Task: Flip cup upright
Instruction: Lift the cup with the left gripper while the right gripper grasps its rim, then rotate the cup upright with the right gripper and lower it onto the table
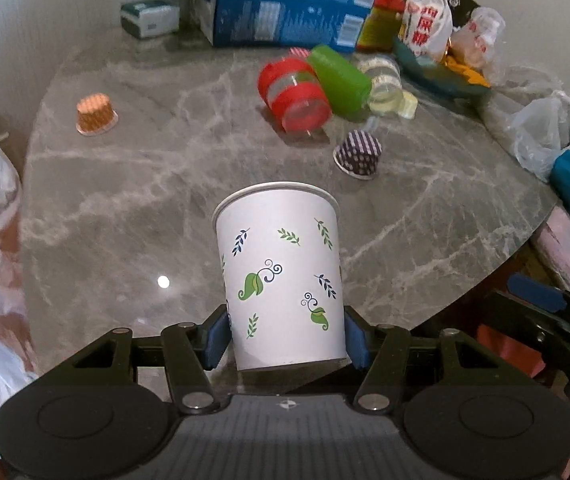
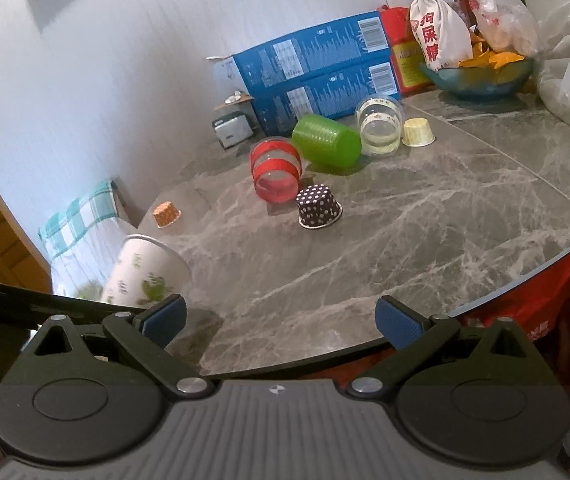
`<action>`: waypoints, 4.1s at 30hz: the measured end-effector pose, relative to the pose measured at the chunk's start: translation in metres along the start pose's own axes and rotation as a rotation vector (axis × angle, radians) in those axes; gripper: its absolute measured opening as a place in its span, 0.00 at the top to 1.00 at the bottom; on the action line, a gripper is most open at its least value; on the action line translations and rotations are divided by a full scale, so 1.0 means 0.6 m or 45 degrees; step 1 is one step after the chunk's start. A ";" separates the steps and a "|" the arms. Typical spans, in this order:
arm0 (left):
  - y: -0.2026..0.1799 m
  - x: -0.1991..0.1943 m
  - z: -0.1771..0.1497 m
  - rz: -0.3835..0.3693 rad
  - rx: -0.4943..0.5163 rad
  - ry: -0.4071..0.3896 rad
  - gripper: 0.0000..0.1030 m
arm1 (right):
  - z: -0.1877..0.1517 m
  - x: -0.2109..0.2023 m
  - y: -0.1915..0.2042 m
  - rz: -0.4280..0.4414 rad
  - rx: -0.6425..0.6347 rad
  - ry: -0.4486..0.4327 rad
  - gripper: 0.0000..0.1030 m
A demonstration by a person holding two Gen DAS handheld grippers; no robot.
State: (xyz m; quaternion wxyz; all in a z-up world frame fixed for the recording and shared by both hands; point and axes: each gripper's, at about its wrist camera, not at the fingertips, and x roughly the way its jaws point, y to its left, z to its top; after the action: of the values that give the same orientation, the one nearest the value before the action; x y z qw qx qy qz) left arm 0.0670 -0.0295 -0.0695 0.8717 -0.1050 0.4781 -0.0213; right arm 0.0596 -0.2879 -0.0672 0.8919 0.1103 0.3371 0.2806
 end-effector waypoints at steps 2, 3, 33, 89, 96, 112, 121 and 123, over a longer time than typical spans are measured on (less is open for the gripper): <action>-0.004 0.008 -0.006 -0.005 -0.003 0.018 0.41 | 0.005 0.011 0.003 -0.017 0.030 0.030 0.01; -0.006 0.012 -0.007 -0.011 -0.003 0.023 0.41 | 0.008 0.017 0.004 -0.018 0.053 0.054 0.01; 0.010 0.025 -0.016 -0.049 0.011 0.019 0.41 | 0.069 0.209 0.110 0.117 0.227 0.598 0.27; 0.137 -0.147 -0.146 -0.385 -0.027 -0.834 0.09 | -0.083 0.136 0.080 0.027 -0.516 -0.869 0.36; 0.142 -0.128 -0.145 -0.423 -0.058 -0.799 0.09 | -0.102 0.158 0.086 -0.017 -0.554 -0.879 0.36; 0.154 -0.109 -0.145 -0.400 -0.104 -0.749 0.09 | -0.123 0.179 0.098 -0.061 -0.602 -0.823 0.23; 0.136 -0.104 -0.144 -0.172 -0.014 -0.798 0.00 | -0.128 0.146 0.091 -0.087 -0.539 -0.764 0.01; 0.126 -0.102 -0.141 -0.070 0.051 -0.794 0.00 | -0.132 0.110 0.084 -0.072 -0.521 -0.776 0.01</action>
State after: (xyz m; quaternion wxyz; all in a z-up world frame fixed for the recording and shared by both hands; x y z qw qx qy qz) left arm -0.0415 0.0390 -0.0783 0.9774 -0.1021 0.1841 -0.0211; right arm 0.0265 -0.2082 -0.1428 0.9624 -0.0010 -0.0042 0.2718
